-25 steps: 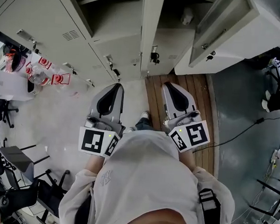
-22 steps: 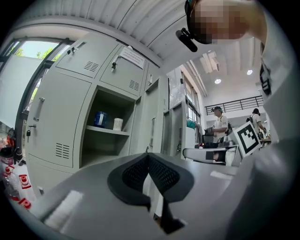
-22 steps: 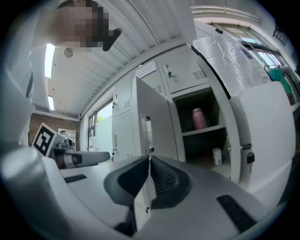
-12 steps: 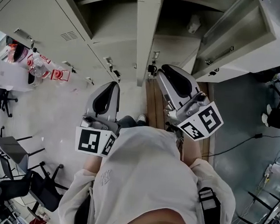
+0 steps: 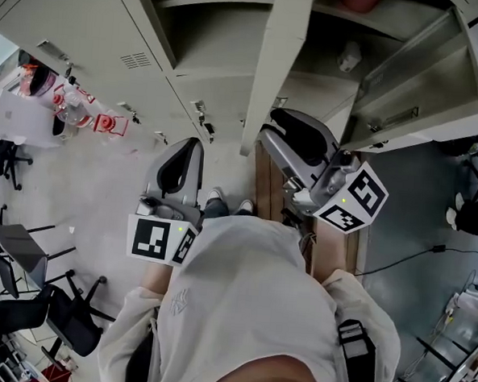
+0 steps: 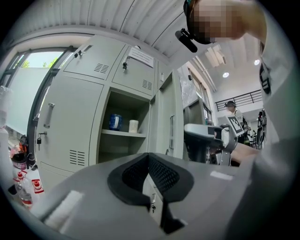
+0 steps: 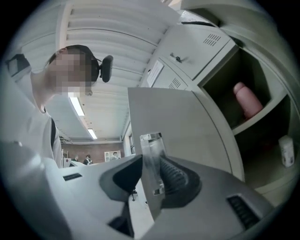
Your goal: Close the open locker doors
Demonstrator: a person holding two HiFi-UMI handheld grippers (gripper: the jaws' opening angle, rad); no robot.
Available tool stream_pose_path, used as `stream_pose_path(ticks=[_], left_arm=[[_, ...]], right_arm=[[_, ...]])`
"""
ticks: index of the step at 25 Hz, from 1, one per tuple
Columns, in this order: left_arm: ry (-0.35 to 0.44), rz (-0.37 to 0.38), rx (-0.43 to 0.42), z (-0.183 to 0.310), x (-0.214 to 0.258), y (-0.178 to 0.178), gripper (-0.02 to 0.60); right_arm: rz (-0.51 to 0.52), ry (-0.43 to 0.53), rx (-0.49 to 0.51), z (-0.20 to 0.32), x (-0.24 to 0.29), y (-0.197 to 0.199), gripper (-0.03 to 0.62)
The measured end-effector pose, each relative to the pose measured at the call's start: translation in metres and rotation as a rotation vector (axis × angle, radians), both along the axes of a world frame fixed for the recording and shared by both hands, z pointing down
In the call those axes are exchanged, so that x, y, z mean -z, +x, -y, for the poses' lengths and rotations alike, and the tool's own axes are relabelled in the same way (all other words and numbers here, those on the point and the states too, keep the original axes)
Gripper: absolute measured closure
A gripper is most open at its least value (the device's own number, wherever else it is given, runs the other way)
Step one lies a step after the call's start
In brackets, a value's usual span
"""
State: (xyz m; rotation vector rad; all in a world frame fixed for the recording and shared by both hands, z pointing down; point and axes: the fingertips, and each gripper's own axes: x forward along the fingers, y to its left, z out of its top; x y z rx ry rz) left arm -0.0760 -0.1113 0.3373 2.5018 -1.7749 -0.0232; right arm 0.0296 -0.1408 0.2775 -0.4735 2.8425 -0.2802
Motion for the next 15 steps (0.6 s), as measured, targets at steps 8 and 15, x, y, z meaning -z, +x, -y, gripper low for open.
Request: stream_pose_path(ticks=[8, 15], left_arm=[[0.007, 0.018, 0.032, 0.009, 0.011, -0.048, 0.572], [0.019, 0.009, 0.068, 0.010, 0.012, -0.084, 0.572]], right_arm=[[-0.055, 0.056, 0.028, 0.012, 0.004, -0.062, 0.514], [-0.110, 0.091, -0.010, 0.032, 0.004, -0.108, 0.536]])
